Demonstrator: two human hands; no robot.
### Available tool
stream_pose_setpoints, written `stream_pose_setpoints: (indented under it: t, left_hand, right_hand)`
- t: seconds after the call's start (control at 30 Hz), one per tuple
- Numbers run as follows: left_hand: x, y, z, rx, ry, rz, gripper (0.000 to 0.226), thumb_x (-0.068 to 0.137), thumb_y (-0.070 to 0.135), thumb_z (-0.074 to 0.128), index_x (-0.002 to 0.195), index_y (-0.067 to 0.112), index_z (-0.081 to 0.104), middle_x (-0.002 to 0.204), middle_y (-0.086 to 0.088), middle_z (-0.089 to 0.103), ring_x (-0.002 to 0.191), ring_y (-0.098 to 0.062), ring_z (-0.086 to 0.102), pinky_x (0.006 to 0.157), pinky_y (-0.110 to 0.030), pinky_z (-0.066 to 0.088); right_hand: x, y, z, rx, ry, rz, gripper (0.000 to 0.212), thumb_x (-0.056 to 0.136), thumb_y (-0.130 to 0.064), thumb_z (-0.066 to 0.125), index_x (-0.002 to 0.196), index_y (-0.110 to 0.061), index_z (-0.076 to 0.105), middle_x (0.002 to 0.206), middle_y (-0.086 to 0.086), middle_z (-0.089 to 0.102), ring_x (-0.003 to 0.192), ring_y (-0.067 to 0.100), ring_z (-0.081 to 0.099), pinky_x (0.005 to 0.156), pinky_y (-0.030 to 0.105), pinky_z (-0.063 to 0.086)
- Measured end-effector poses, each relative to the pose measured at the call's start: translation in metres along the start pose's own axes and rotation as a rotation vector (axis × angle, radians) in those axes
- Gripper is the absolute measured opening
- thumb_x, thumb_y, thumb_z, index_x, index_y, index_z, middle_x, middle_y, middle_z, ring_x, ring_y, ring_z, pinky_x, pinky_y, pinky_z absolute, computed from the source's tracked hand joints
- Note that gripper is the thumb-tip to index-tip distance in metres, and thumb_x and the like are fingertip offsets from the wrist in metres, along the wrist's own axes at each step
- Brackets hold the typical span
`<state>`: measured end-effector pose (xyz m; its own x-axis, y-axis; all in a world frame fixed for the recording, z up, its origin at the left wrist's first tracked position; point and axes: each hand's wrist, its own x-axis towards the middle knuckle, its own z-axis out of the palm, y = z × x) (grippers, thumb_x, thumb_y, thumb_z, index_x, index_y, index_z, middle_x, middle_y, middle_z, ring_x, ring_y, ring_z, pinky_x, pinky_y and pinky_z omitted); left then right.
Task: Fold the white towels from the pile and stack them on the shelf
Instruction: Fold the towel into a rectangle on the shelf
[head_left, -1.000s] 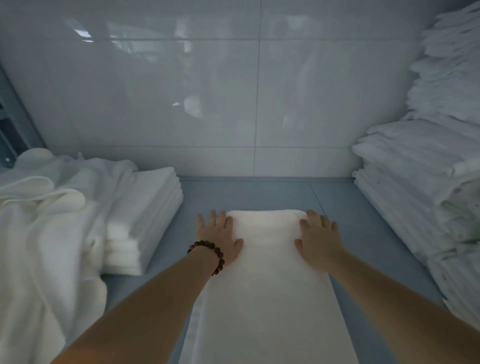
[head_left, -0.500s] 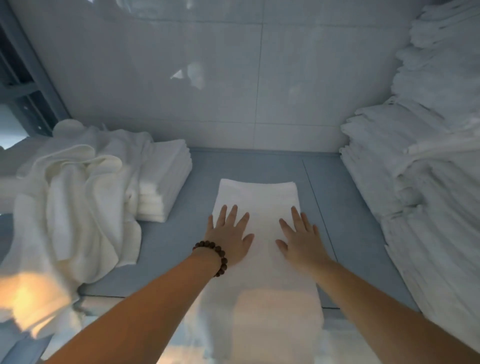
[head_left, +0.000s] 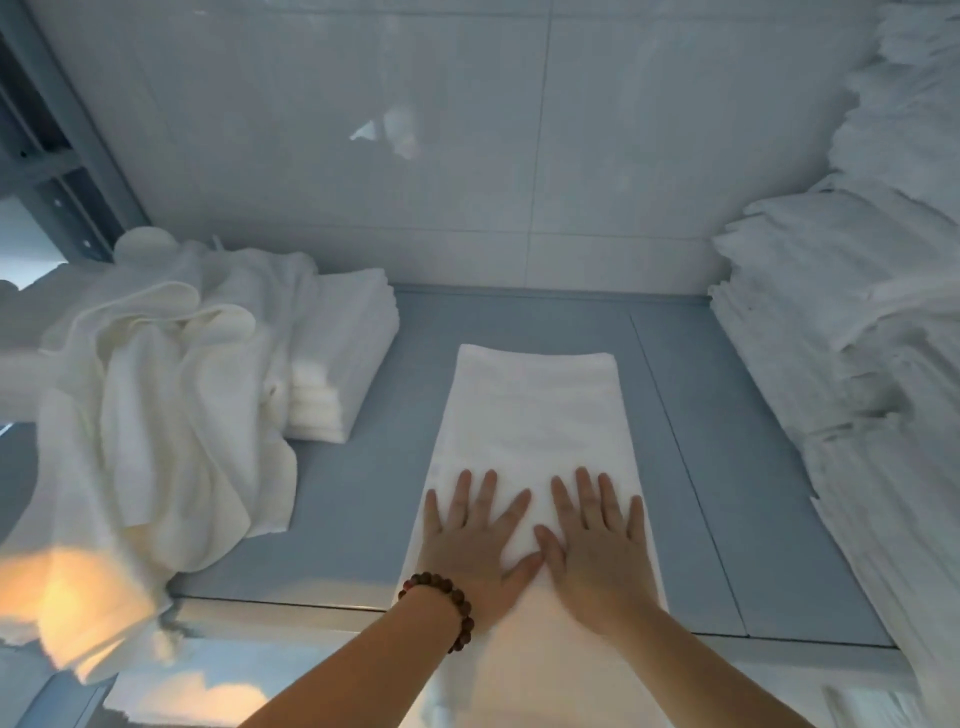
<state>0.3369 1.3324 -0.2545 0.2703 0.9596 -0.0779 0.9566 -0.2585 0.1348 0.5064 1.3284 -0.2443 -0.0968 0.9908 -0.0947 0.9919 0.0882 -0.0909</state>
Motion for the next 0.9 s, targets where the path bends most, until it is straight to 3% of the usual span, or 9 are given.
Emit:
stream_pose_setpoints:
  t: [0.27, 0.47, 0.7, 0.8, 0.9]
  left_hand:
    - [0.086, -0.022, -0.006, 0.001, 0.081, 0.006, 0.070, 0.080, 0.074, -0.001, 0.144, 0.046, -0.009, 0.158, 0.003, -0.012, 0.143, -0.026, -0.017, 0.112, -0.056, -0.011]
    - [0.136, -0.035, -0.006, -0.003, 0.066, 0.012, 0.073, 0.076, 0.076, -0.004, 0.143, 0.048, -0.007, 0.158, 0.004, -0.011, 0.143, -0.025, -0.017, 0.112, -0.055, -0.012]
    - [0.148, -0.043, -0.023, 0.018, -0.089, 0.077, 0.066, 0.086, 0.070, 0.009, 0.145, 0.044, -0.007, 0.157, 0.003, -0.014, 0.143, -0.023, -0.018, 0.113, -0.054, -0.012]
    - [0.124, -0.051, -0.044, -0.140, -0.217, 0.124, 0.058, 0.095, 0.055, 0.029, 0.148, 0.037, 0.011, 0.159, 0.003, -0.004, 0.145, -0.018, -0.010, 0.117, -0.047, -0.006]
    - [0.084, -0.060, -0.065, -0.390, -0.169, 0.129, 0.040, 0.094, 0.039, 0.049, 0.129, 0.022, 0.055, 0.144, -0.002, 0.040, 0.136, -0.020, 0.031, 0.114, -0.033, 0.020]
  right_hand:
    - [0.093, 0.015, -0.002, -0.015, 0.087, -0.043, 0.064, 0.092, -0.060, 0.004, 0.149, -0.033, -0.005, 0.159, -0.001, -0.010, 0.145, 0.022, -0.014, 0.116, 0.050, -0.009]
    - [0.142, 0.025, -0.005, -0.029, 0.084, -0.056, 0.063, 0.093, -0.060, 0.006, 0.149, -0.034, -0.004, 0.159, -0.001, -0.009, 0.146, 0.021, -0.012, 0.117, 0.050, -0.006]
    - [0.155, 0.023, -0.012, -0.020, 0.042, -0.045, 0.062, 0.094, -0.058, 0.009, 0.149, -0.032, -0.004, 0.159, -0.001, -0.010, 0.146, 0.020, -0.012, 0.117, 0.048, -0.008]
    - [0.139, 0.022, -0.019, 0.021, -0.030, -0.071, 0.059, 0.097, -0.052, 0.015, 0.150, -0.029, 0.001, 0.159, 0.000, -0.007, 0.146, 0.019, -0.010, 0.118, 0.045, -0.006]
    - [0.105, 0.022, -0.027, 0.163, -0.059, -0.159, 0.053, 0.100, -0.043, 0.030, 0.149, -0.025, 0.021, 0.159, 0.001, 0.006, 0.147, 0.018, 0.002, 0.118, 0.038, 0.001]
